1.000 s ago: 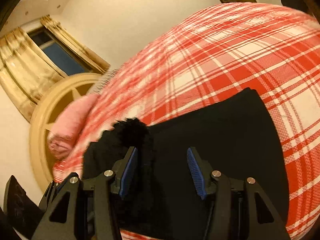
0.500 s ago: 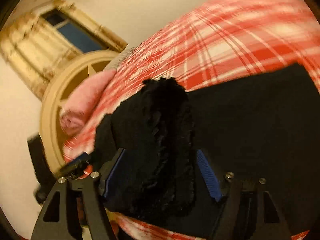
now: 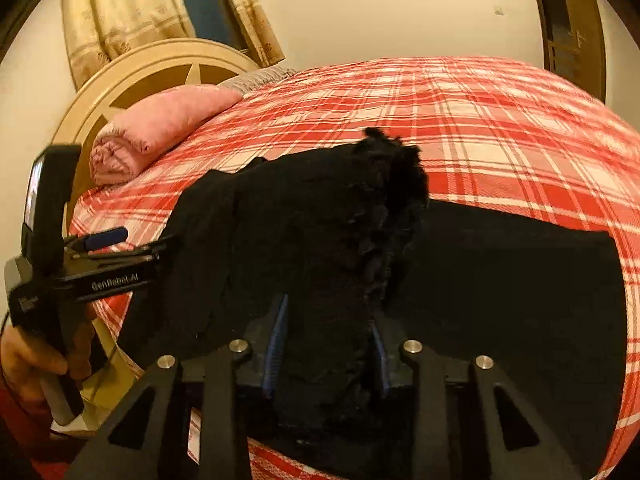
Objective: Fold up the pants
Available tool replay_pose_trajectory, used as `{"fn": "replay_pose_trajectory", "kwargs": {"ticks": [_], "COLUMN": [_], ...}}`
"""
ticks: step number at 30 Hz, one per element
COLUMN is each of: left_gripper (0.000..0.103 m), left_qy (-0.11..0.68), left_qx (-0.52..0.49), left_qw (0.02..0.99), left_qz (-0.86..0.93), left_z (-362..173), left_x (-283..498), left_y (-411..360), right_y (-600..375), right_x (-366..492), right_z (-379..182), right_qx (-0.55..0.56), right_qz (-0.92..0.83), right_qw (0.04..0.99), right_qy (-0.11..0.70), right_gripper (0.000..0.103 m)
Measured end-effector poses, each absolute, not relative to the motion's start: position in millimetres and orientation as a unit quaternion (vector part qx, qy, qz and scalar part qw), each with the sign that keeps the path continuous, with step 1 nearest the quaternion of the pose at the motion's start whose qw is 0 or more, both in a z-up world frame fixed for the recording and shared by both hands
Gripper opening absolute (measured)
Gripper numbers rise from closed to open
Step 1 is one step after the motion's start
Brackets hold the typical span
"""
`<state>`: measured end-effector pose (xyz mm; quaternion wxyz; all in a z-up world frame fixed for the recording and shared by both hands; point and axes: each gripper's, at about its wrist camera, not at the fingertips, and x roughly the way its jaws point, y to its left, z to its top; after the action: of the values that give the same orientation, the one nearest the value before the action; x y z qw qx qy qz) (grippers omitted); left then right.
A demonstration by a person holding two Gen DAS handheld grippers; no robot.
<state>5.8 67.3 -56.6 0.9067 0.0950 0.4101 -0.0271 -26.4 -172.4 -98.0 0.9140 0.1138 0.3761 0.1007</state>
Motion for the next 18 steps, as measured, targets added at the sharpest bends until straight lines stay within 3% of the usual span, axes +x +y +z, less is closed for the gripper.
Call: {"fn": "replay_pose_trajectory", "kwargs": {"ticks": [6,8,10,12,18], "left_gripper": [0.096,0.096,0.096,0.096,0.096], "left_qy": [0.416,0.417,0.418,0.419,0.422], "left_qx": [0.102,0.107,0.109,0.112,0.115], "left_qw": [0.903,0.903,0.902,0.901,0.899], "left_qz": [-0.016,-0.013,-0.010,-0.006,-0.002], "left_z": [-56.8,-57.3,-57.5,-57.5,-55.9], "left_x": [7.9,8.2,8.7,8.9,9.0], "left_y": [64.8,63.3,62.8,62.4,60.7], "right_y": [-175.2,-167.8,-166.8,-171.0,-168.6], "right_x": [-23.2,-24.6,-25.2,-26.1,-33.3], "right_z": [-104.2,-102.7,-101.3,-100.1,-82.3], "right_qx": [0.149,0.123,0.118,0.123,0.109], "right_qz": [0.110,0.111,0.111,0.112,0.123], "right_qw": [0.908,0.911,0.913,0.912,0.921], "right_qy": [0.376,0.376,0.376,0.375,0.354], "right_gripper": [0.048,0.046,0.034,0.029,0.022]}}
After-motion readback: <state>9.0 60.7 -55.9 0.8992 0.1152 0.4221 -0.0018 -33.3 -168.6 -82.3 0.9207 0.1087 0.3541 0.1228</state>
